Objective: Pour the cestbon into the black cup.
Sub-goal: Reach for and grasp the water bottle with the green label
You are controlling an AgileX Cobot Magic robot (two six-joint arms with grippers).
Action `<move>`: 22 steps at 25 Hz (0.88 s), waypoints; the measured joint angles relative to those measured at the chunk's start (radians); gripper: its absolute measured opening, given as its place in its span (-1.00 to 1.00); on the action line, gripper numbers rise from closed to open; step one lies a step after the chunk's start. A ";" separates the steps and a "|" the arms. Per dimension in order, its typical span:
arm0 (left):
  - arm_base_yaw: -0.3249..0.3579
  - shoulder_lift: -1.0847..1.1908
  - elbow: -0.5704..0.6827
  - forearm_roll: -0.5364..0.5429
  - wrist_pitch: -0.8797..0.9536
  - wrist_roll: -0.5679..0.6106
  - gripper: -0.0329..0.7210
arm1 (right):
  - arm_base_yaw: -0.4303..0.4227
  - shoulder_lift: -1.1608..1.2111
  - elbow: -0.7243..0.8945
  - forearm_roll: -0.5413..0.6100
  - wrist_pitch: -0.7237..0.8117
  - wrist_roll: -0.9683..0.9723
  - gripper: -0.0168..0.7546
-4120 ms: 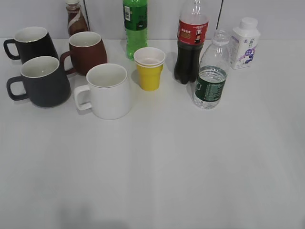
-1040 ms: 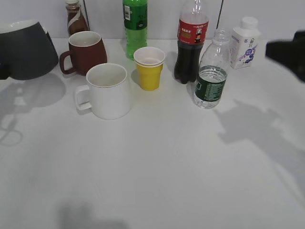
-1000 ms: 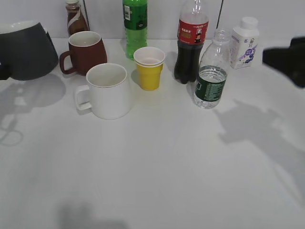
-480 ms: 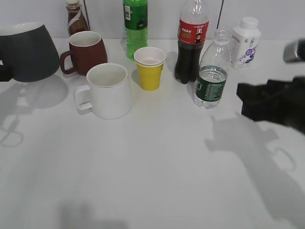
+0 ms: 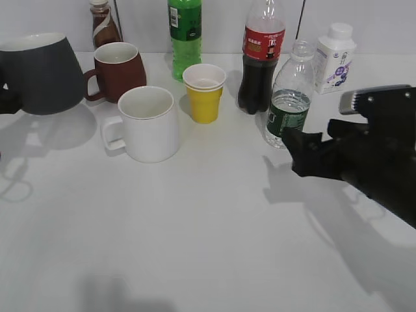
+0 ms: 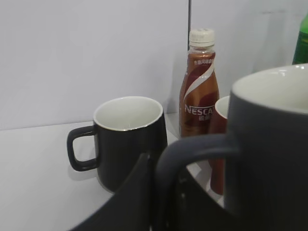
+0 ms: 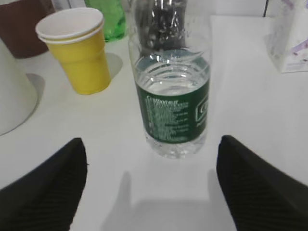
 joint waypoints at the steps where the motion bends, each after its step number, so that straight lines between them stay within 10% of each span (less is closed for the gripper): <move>1: 0.000 0.000 0.000 0.002 0.000 0.000 -0.81 | 0.000 0.031 -0.016 0.002 -0.016 0.000 0.71; 14: 0.000 0.000 0.000 0.042 0.000 0.000 -0.81 | -0.037 0.335 -0.315 0.113 -0.050 -0.027 0.70; 18: -0.002 -0.005 0.000 0.151 0.007 0.000 -0.81 | -0.041 0.363 -0.354 0.136 -0.045 -0.047 0.20; 22: -0.052 -0.070 0.002 0.219 0.093 0.001 -0.81 | -0.045 0.302 -0.334 0.003 0.047 -0.071 0.20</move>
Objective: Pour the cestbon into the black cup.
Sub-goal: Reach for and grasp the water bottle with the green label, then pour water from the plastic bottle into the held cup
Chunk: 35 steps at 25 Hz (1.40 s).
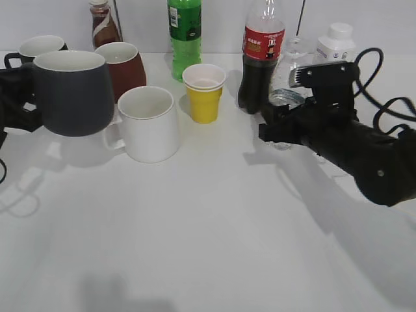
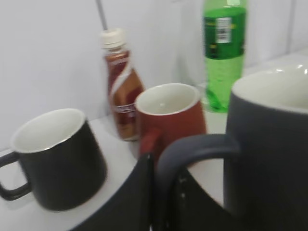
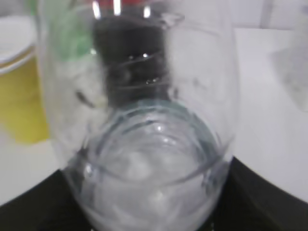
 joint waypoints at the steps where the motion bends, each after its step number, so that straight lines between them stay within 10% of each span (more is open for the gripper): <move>1: -0.019 -0.024 0.000 0.004 0.034 0.000 -0.81 | 0.000 -0.029 0.006 -0.046 0.026 -0.004 0.20; 17: -0.428 -0.108 0.000 0.017 0.168 -0.045 -0.81 | 0.003 -0.334 -0.115 -0.565 0.357 -0.507 0.20; 35: -0.456 -0.038 0.000 0.030 0.070 -0.048 -0.81 | 0.003 -0.334 -0.122 -0.592 0.292 -0.997 0.20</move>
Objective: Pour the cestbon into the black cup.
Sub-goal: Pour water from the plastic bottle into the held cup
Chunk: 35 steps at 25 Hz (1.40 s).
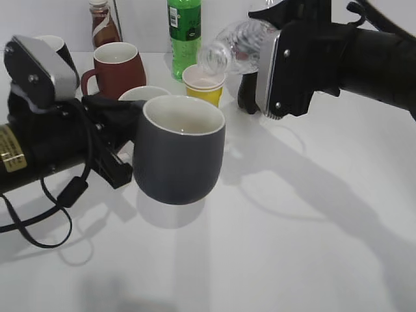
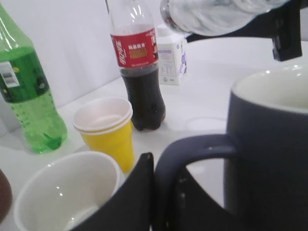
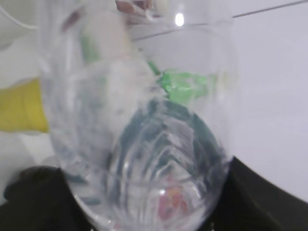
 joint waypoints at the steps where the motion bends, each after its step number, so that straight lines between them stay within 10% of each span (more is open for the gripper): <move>1: 0.000 0.008 0.000 0.001 -0.002 0.000 -0.81 | 0.000 0.000 0.000 0.000 0.000 -0.027 0.20; 35: 0.000 0.120 0.000 0.004 -0.097 0.000 -0.81 | 0.000 0.000 0.000 -0.004 -0.079 -0.290 0.20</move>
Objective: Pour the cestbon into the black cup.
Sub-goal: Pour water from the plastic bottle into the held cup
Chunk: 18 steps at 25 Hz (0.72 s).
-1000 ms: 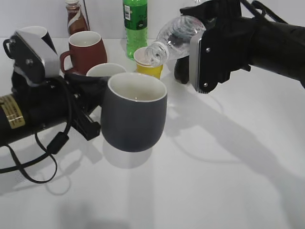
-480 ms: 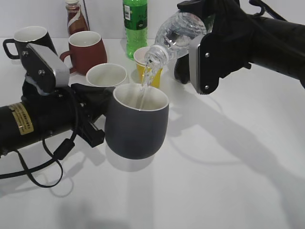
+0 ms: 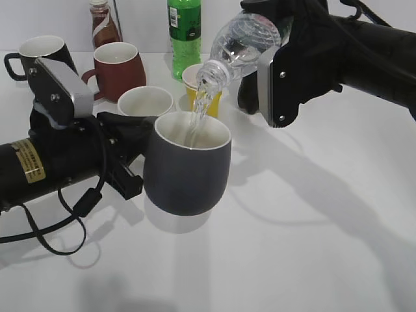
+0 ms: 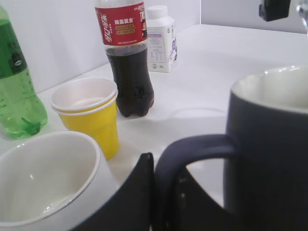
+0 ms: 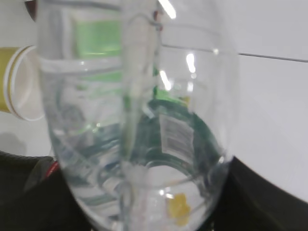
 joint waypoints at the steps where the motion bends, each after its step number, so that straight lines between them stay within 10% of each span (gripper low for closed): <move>1: 0.000 0.000 0.000 0.000 0.000 0.000 -0.81 | 0.000 0.000 0.000 0.000 0.000 -0.001 0.20; 9: 0.000 0.000 0.000 -0.006 -0.002 0.000 -0.81 | 0.000 0.000 0.000 -0.048 0.000 0.135 0.20; 18: 0.000 -0.003 0.000 -0.061 -0.089 0.000 -0.81 | 0.000 0.000 -0.001 -0.226 0.038 0.983 0.20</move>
